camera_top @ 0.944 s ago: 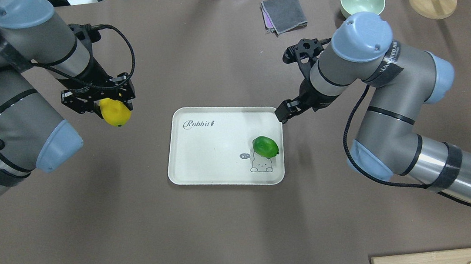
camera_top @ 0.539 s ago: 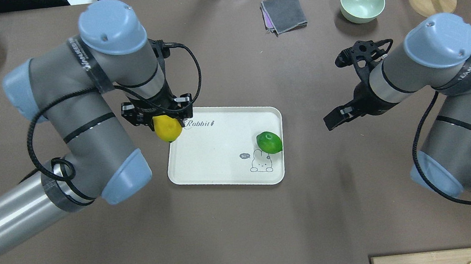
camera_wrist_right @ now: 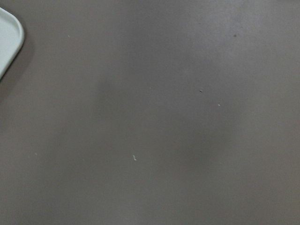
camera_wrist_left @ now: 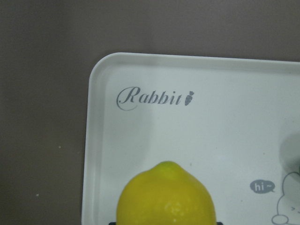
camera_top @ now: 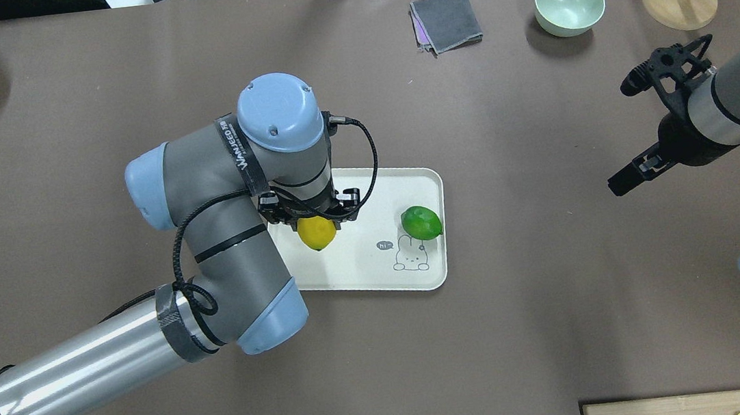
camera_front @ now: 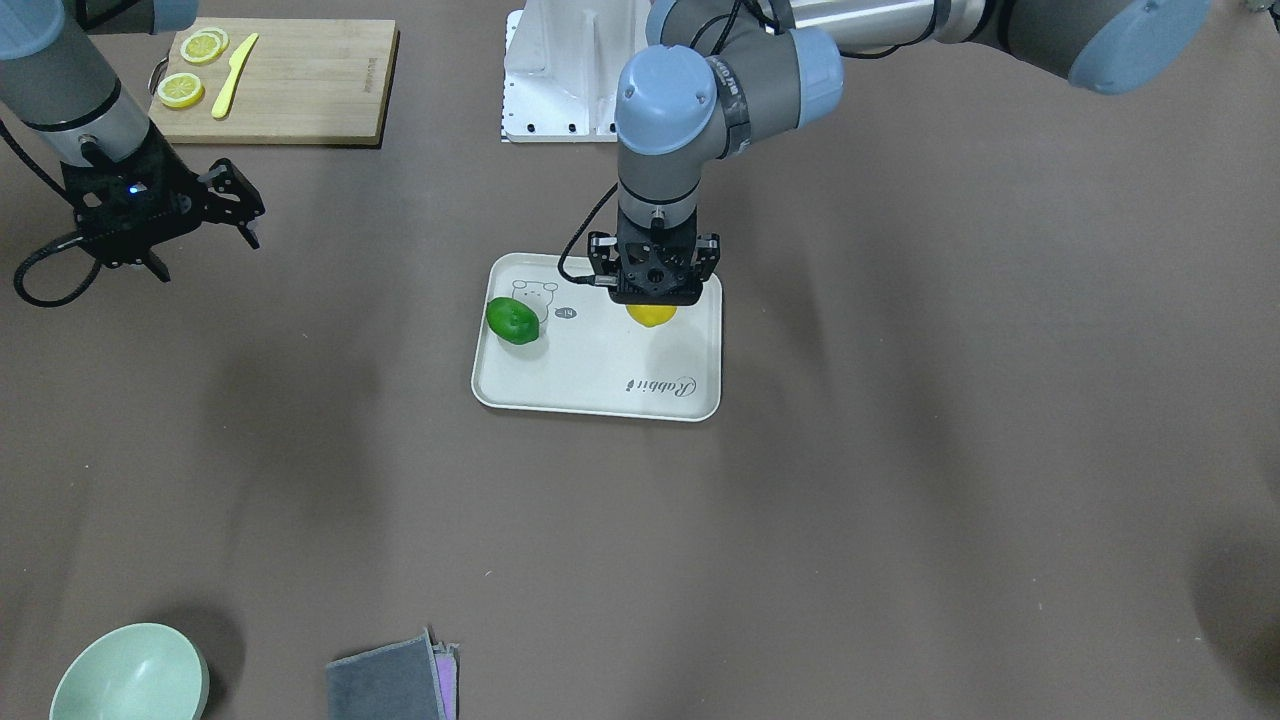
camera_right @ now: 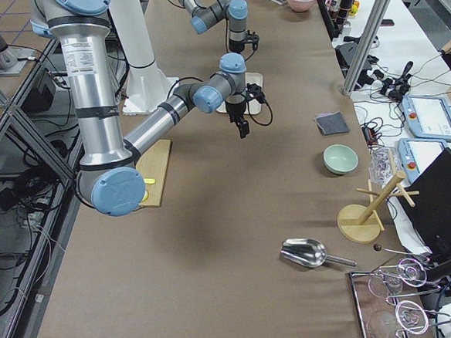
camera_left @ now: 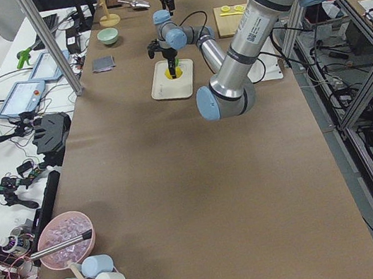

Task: Place all lemons on tray

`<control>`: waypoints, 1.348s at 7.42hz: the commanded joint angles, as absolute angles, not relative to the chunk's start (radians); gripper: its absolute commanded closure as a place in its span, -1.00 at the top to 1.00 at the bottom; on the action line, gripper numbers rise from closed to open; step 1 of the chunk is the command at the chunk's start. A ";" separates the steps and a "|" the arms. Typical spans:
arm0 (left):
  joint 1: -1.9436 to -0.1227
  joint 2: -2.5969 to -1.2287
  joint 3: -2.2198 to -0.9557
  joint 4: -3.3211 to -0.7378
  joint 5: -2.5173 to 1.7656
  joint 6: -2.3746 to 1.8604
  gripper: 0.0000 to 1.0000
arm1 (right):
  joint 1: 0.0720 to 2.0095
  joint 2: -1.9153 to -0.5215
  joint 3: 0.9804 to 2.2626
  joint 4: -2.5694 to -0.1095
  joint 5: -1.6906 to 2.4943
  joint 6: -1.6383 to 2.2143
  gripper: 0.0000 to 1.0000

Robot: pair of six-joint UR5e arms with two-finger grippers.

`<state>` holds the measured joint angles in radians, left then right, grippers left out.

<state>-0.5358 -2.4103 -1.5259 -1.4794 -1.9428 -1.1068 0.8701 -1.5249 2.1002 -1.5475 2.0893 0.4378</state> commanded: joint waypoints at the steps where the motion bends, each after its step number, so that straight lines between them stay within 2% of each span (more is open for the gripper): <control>1: -0.500 -2.473 -1.373 -1.596 -1.899 -1.175 -1.00 | 0.952 -1.604 2.079 -1.557 2.094 0.301 0.98; 2: -0.497 -2.473 -1.365 -1.611 -1.898 -1.180 -1.00 | 1.021 -1.633 2.025 -1.552 2.156 0.254 0.98; 3: -0.497 -2.473 -1.365 -1.611 -1.898 -1.186 -0.50 | 1.122 -1.637 1.952 -1.552 2.266 0.218 0.98; 4: -0.495 -2.473 -1.370 -1.612 -1.898 -1.212 0.36 | 1.190 -1.656 1.925 -1.558 2.301 0.216 0.98; 5: -0.499 -2.471 -1.376 -1.626 -1.902 -1.226 0.96 | 1.253 -1.684 1.880 -1.557 2.306 0.218 0.98; 8: -0.540 -2.461 -1.454 -1.580 -1.992 -1.226 0.96 | 1.423 -1.716 1.818 -1.566 2.307 0.213 0.98; 10: -0.601 -2.305 -1.617 -1.578 -2.046 -1.210 0.96 | 1.460 -1.710 1.775 -1.563 2.309 0.131 0.98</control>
